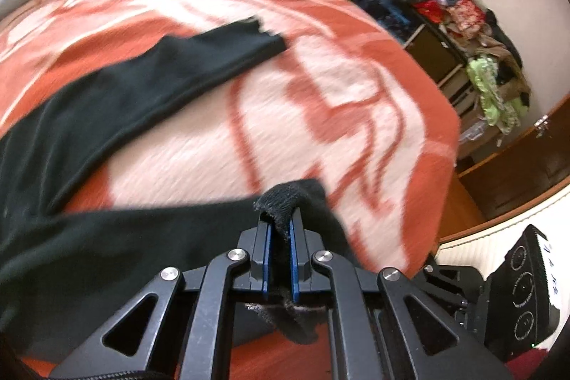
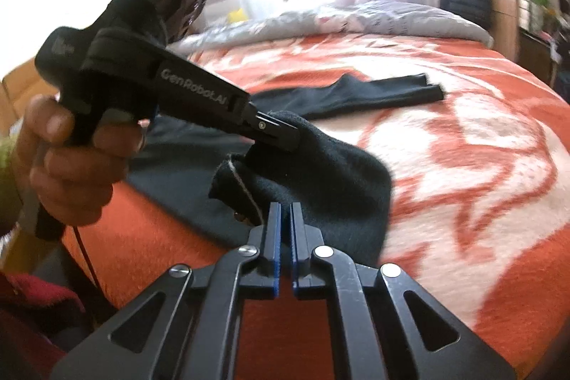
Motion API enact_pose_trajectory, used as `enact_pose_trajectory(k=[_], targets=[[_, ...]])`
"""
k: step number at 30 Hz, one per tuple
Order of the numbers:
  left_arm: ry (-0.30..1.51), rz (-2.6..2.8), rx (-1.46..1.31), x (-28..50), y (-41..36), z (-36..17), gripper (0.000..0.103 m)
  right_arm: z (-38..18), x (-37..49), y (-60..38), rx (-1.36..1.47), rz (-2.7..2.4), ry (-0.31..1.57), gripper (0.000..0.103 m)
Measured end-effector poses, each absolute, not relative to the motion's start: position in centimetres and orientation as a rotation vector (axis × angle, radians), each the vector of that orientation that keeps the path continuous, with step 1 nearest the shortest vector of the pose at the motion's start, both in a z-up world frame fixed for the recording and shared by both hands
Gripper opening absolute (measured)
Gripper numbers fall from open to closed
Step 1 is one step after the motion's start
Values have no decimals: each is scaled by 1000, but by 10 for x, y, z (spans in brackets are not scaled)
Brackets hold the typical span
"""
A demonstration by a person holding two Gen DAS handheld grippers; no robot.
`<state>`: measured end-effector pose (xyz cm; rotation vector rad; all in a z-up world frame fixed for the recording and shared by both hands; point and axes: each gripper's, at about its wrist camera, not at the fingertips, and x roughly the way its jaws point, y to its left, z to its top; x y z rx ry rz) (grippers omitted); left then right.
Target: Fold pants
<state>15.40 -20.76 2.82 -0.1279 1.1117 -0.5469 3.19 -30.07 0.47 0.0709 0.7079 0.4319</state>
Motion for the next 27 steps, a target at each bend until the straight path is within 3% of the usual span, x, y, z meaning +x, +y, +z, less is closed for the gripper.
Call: enact_pose_trajectory(k=[7,9,17,23,27], targets=[[1105,-647,-57,183,-288,39,7,12,38,-380,240,228,682,5],[1134,-665,-48,190,-312,30,9,4,39,-405,286,122,708,0],[1191,-712,-3,202,-358,6,28,-15,35,-465,376,-116,816,1],[1199,-695,-43,215,-329,10,58,-6,47,-449,335,-78,805,2],[1162,-670,-50,225,-301,23,61,7,61,-436,305,-56,780,2]])
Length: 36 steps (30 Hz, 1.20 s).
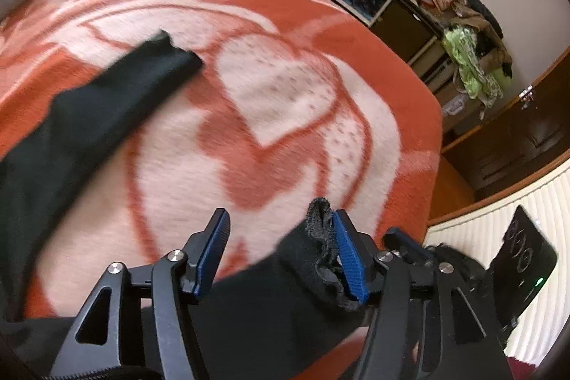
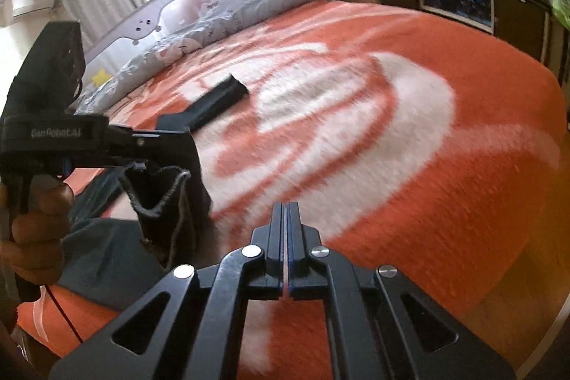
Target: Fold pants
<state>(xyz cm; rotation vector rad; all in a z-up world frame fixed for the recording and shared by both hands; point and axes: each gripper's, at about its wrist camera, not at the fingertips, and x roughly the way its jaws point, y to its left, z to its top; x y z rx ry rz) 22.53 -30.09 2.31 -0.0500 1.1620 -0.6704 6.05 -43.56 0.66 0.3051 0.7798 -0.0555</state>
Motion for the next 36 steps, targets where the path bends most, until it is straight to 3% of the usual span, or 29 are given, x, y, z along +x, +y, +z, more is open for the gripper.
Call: enact_pose_trajectory(k=[5,8,9,10,12,25,36], targets=[[1126,-665,-89,238,-273,39,62,27,81,-431,272,-39,754,2],[1103,-703,-140,243,-259,52,65,34,93,-430,250,-37,760,10],[1085,-701,-128,243,-255,57,67,38,97,-429,254,-29,754,24],[1073,-690,-106,244,-255,60,69,40,99,-429,257,-27,749,55],[1061,-662,-61,246,-248,61,70,46,105,-427,259,-24,712,85],[1147,-363,-18,324,-131,8,70,31,265,-400,226,189,876,85],[1226,-351,88,394,-105,-39,70,-23,403,-394,117,272,1084,85]])
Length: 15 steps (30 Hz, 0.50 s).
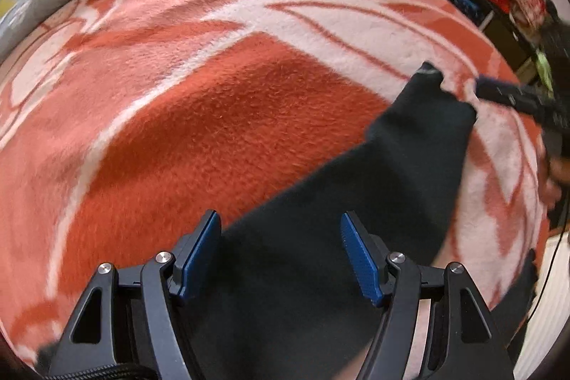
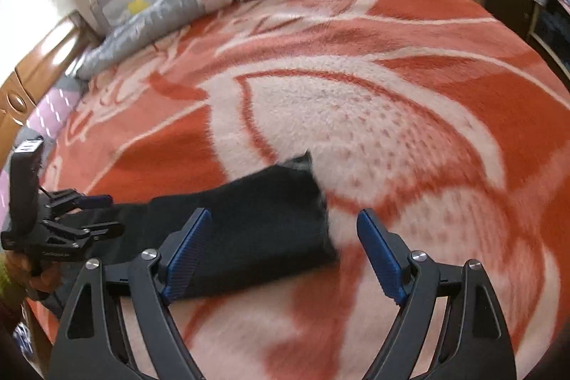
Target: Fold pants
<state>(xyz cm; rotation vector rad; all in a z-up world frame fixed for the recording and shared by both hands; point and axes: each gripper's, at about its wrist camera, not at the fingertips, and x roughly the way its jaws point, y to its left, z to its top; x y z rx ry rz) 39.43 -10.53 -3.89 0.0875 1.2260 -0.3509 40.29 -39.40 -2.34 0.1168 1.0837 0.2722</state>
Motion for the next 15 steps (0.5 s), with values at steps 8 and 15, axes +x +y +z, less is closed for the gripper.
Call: enact_pose_trajectory(k=[8,15], targets=[[1291,-396,97,418,-105,-66,70,-67,456,-387,127,336,1195,80],[1264,-426,144,411,-112,-65,49,-42,432,-396,152,380,1104,8]])
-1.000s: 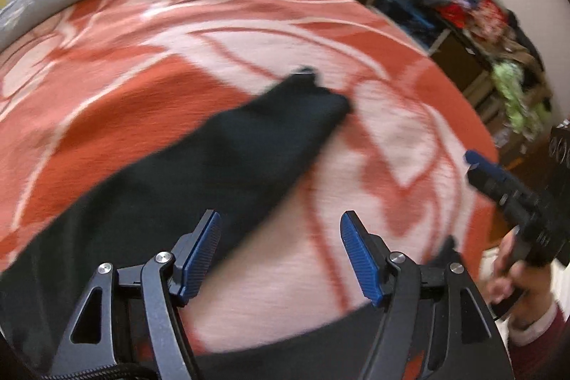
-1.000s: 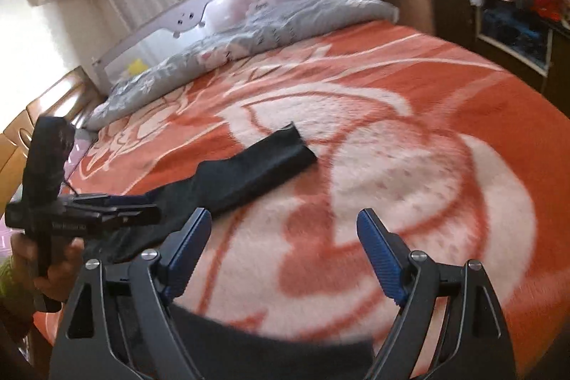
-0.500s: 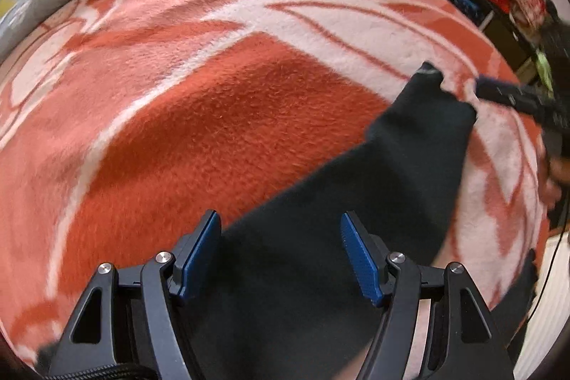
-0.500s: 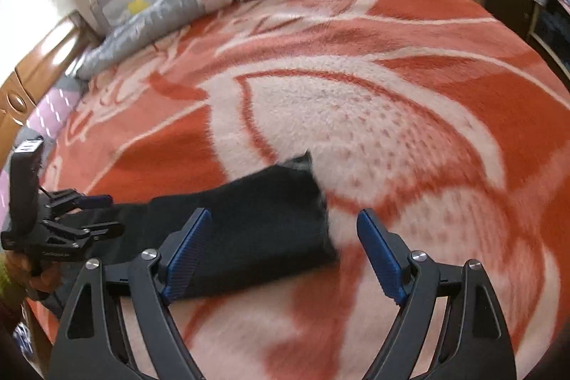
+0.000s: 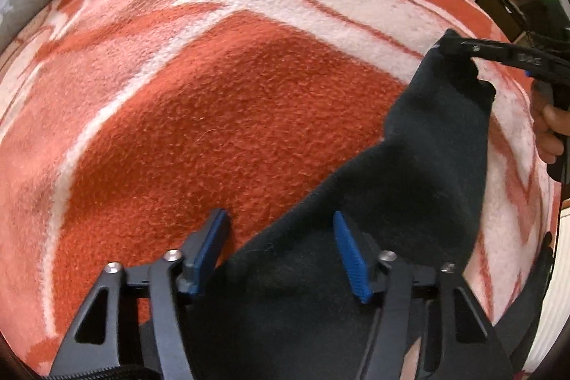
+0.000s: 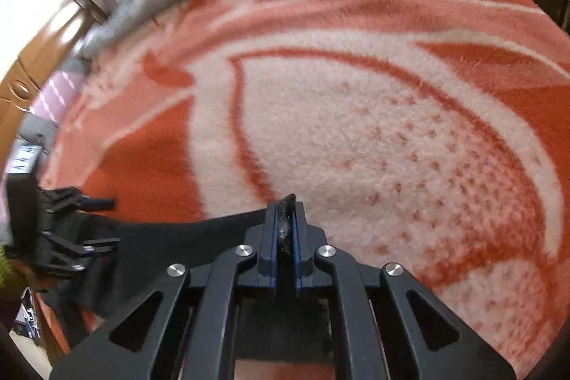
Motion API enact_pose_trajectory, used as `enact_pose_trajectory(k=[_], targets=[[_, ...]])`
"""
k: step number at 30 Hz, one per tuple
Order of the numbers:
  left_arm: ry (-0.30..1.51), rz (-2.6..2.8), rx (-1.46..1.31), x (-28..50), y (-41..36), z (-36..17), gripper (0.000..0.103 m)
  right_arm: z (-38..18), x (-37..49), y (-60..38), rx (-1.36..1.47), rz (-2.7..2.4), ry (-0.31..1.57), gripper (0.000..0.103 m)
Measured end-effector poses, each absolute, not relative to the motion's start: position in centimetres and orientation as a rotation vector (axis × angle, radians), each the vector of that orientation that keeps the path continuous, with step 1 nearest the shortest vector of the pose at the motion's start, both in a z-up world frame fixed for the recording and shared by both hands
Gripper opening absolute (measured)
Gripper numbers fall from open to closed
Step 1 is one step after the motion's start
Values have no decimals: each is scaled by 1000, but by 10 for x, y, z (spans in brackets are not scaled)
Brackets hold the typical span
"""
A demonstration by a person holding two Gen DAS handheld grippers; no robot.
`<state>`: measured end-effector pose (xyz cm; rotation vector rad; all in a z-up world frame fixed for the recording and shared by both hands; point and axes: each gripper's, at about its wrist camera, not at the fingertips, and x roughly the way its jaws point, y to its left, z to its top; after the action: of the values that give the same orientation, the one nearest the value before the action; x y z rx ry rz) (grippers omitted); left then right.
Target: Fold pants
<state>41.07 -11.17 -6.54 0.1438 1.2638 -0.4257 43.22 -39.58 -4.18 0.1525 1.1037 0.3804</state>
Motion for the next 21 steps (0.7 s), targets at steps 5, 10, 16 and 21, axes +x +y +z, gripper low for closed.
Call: enact_pose_trajectory(k=[5,10,16,21], targets=[[1253,-483,190,397,-123,-57,10,-2,392,-419,220,421,991,7],[1210,-515,175,370,-128,-34,3,17,357,-430,246,439,944,7],[1132,-558,164,305,-128,5,2,22,311,-430,236,452,914,7],[1107,-561,131,250,-122,20,2,22,259,-436,232,488,891,7]])
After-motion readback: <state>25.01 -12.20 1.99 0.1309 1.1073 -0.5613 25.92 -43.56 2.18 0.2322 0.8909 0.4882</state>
